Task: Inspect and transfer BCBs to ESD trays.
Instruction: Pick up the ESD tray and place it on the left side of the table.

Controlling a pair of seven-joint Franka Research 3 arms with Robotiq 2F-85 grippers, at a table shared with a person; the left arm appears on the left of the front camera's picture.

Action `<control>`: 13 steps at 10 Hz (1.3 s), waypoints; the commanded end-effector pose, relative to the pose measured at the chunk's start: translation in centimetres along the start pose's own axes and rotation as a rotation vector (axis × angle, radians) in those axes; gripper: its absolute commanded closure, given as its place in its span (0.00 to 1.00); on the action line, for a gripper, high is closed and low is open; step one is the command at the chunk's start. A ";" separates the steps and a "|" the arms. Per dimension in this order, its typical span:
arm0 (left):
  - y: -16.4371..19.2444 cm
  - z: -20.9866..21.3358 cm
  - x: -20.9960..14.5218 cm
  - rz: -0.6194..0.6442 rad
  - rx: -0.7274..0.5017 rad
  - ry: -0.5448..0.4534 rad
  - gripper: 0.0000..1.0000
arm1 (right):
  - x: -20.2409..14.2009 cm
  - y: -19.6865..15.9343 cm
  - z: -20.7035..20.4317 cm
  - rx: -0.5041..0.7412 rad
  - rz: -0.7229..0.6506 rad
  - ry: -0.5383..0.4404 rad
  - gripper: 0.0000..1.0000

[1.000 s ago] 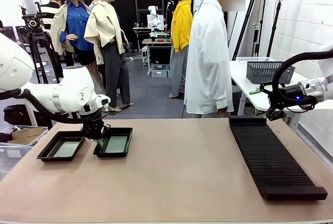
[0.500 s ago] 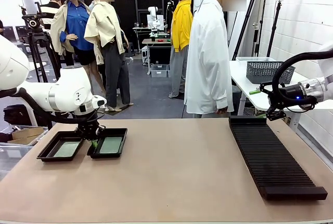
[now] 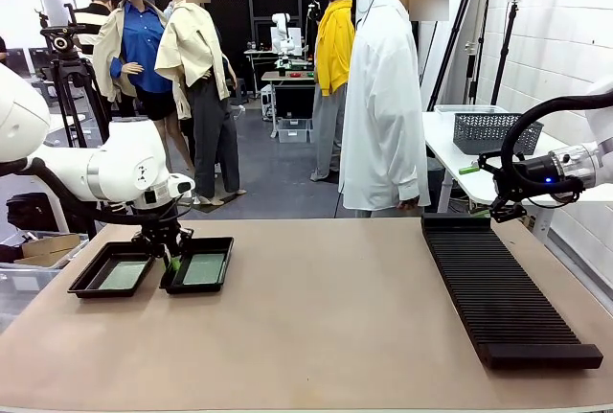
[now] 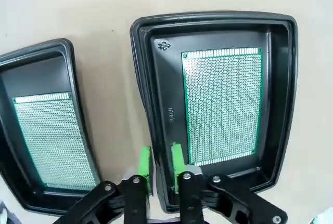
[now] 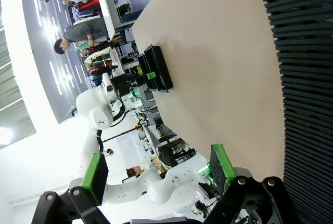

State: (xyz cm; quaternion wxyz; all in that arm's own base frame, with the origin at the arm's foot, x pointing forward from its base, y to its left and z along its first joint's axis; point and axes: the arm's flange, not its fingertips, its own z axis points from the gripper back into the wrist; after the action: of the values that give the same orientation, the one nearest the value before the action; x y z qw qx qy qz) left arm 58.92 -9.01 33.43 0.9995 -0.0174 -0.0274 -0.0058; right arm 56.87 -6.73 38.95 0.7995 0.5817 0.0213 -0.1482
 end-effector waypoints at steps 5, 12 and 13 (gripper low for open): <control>0.4 4.9 -2.6 0.077 -0.037 -0.092 0.00 | 0.1 0.1 -0.2 -0.004 -0.008 -0.006 0.00; 0.1 6.2 -2.9 0.065 -0.029 -0.098 0.00 | 0.1 0.1 -0.2 -0.004 -0.008 -0.006 0.00; 0.1 6.2 -2.9 0.065 -0.029 -0.098 0.00 | 0.1 0.1 -0.2 -0.004 -0.008 -0.006 0.00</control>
State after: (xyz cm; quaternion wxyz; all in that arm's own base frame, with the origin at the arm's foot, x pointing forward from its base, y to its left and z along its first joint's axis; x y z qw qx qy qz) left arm 55.66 -8.73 39.33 0.9962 -0.0346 -0.0747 0.0282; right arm 56.88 -6.73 38.95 0.7995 0.5817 0.0214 -0.1482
